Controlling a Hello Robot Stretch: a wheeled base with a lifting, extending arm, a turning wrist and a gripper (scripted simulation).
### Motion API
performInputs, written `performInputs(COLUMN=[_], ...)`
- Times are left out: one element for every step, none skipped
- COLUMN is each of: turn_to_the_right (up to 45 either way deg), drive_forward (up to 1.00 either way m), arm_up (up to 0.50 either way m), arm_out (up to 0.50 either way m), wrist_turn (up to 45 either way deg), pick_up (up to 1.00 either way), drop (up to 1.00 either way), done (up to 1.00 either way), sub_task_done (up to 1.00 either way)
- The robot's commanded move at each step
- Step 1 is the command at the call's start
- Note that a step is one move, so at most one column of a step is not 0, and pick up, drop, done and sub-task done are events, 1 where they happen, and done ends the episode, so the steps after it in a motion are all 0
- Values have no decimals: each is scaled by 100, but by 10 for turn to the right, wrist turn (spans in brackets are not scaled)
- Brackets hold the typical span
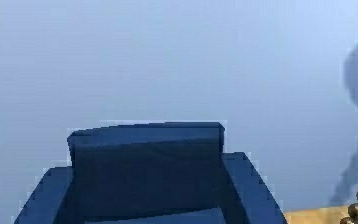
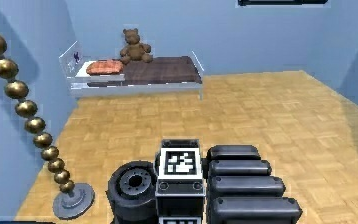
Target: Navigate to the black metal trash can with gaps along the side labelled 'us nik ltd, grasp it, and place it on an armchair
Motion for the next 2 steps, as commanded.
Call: performInputs(turn_to_the_right=[300, -450], drive_forward=[0, 0], arm_up=[0, 0], arm_out=[0, 0], wrist_turn=[0, 0], pick_up=[0, 0], drop=[0, 0], done=[0, 0], sub_task_done=[0, 0])
